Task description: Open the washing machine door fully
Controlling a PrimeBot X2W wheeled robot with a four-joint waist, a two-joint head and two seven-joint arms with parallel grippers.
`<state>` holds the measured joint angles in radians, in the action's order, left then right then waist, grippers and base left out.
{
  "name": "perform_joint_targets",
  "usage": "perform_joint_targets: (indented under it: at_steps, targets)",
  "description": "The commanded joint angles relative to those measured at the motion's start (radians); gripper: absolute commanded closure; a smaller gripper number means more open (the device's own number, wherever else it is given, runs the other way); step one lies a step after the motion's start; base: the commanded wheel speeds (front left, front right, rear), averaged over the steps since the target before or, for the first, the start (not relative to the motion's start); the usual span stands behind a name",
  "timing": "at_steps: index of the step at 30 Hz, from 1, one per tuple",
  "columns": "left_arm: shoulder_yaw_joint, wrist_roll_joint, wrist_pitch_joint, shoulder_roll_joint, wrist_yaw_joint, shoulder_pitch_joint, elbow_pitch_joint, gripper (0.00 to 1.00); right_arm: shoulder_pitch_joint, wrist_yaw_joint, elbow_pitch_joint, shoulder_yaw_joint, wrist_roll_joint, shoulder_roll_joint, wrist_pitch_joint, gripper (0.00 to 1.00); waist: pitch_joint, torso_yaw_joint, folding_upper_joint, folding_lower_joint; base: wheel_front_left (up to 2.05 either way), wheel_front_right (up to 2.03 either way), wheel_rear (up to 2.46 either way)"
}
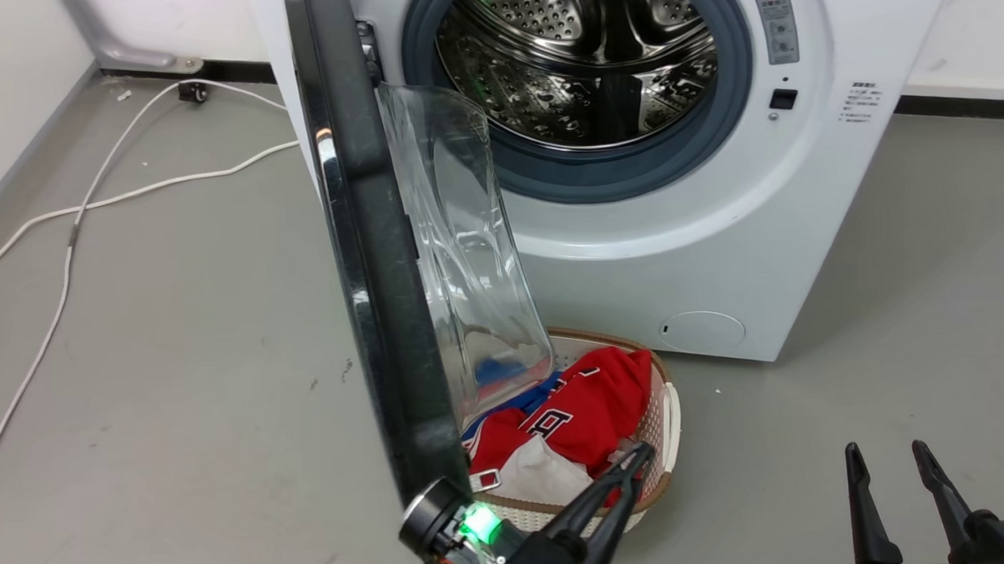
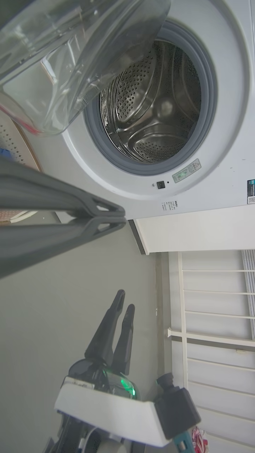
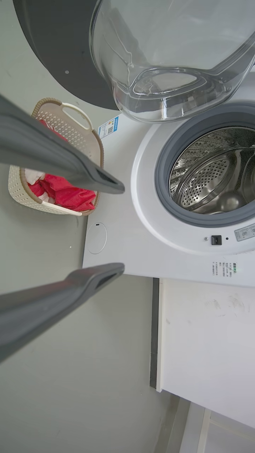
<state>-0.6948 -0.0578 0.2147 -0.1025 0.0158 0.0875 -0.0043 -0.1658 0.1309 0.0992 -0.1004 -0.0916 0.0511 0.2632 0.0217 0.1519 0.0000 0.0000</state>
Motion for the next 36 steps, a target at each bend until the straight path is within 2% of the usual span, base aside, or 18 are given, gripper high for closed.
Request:
perform_joint_targets:
  at_steps: [1, 21, 36]
  targets:
    - [0.02, -0.012, 0.0, -0.019, -0.01, -0.013, 0.014, 1.0, 0.005, 0.0, 0.001, 0.001, -0.002, -0.002, 0.002, 0.0, 0.001, 0.006, 0.0, 0.0, 0.0, 0.0, 0.0]
    - [0.18, -0.076, -0.001, -0.11, -0.134, -0.096, -0.003, 1.0, 0.001, 0.0, 0.004, -0.004, 0.002, -0.002, 0.002, 0.0, 0.012, 0.064, 0.0, 0.0, 0.0, 0.0, 0.0]
    - [0.367, -0.148, 0.005, -0.208, -0.226, -0.143, 0.009, 1.0, 0.008, 0.0, 0.001, -0.001, 0.013, -0.002, 0.002, 0.0, 0.021, 0.096, 0.0, 0.0, 0.0, 0.0, 0.0]
